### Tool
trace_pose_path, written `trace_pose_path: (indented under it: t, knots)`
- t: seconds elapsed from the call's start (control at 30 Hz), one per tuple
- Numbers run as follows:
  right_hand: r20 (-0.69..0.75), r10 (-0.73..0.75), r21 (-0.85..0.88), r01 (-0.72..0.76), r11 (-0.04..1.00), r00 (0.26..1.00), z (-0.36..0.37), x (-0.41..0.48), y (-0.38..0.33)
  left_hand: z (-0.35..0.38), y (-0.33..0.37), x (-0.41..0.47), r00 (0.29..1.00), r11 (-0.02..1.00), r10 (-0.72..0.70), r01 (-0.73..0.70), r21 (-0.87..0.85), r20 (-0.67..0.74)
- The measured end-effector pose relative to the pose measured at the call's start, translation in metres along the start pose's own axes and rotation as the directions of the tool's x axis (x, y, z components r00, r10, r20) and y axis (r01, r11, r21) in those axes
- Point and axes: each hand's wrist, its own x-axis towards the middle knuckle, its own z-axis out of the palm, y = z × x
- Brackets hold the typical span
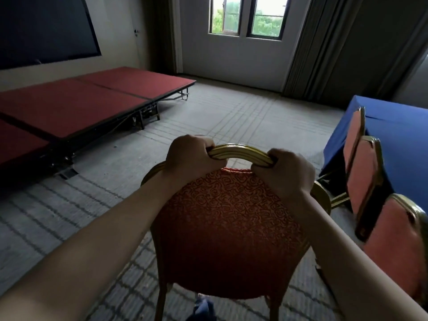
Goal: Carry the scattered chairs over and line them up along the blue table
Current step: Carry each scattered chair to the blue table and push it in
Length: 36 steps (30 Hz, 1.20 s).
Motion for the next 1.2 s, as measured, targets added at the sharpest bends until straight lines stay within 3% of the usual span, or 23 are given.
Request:
trace_pose_path:
  t: [0.53, 0.97, 1.2]
  knots:
    - [-0.072, 0.126, -0.028, -0.129, 0.991, 0.989, 0.200, 0.439, 0.124, 0.251, -0.109, 0.460, 0.987, 0.987, 0.159, -0.158, -0.041, 0.018]
    - [-0.036, 0.096, -0.019, -0.097, 0.995, 0.995, 0.361, 0.810, 0.247, 0.455, -0.180, 0.812, 0.994, 0.993, 0.110, -0.110, -0.047, -0.002]
    - [-0.093, 0.122, -0.045, -0.127, 0.991, 0.988, 0.460, 1.004, 0.328, 0.588, -0.218, 1.011, 0.988, 0.986, 0.153, -0.153, -0.063, 0.008]
